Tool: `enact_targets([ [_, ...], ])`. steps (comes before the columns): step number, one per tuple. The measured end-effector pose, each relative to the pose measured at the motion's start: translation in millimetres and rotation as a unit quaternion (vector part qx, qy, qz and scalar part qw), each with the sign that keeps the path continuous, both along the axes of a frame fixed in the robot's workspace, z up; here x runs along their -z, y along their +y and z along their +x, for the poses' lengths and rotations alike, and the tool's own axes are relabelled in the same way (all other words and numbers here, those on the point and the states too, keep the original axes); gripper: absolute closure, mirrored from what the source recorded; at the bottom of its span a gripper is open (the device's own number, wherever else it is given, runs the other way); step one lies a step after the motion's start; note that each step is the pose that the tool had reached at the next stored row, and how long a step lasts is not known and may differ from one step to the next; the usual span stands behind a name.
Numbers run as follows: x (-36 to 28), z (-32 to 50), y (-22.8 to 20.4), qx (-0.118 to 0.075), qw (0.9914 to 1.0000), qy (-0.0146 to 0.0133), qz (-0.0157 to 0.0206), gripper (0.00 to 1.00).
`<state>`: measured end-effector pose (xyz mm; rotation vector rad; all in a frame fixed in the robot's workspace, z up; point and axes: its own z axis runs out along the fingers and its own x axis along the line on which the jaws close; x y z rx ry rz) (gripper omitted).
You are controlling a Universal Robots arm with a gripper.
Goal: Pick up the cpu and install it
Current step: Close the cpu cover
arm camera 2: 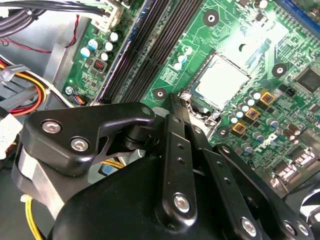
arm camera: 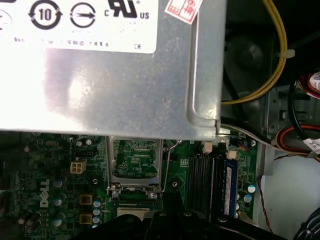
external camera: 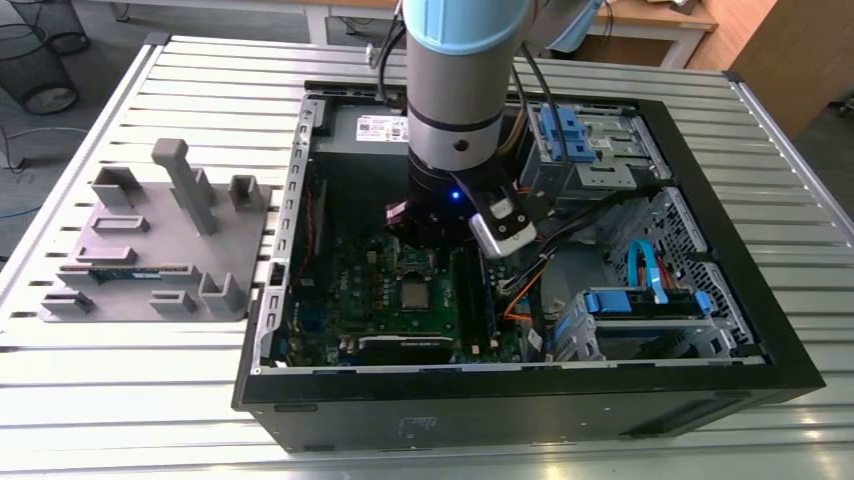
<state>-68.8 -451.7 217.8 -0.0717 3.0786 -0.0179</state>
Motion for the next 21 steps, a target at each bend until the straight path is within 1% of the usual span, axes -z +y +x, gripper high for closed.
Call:
enact_targets([
  [4,1.5,0.2,0.0,-0.023,0.99973,0.0000,0.0010,0.89],
  [7,2.6,0.3,0.0,-0.046,0.99895,0.0000,0.0012,0.89],
  [9,3.1,0.4,0.0,-0.061,0.99813,0.0000,0.0013,0.89],
  [11,3.6,0.5,0.1,-0.076,0.99711,0.0000,0.0014,0.89],
  [15,4.2,0.7,0.0,-0.105,0.99451,0.0001,0.0015,0.89],
  [16,4.2,0.7,0.0,-0.106,0.99436,0.0001,0.0014,0.89],
  [21,4.2,0.7,0.9,-0.106,0.99434,0.0001,0.0015,0.89],
])
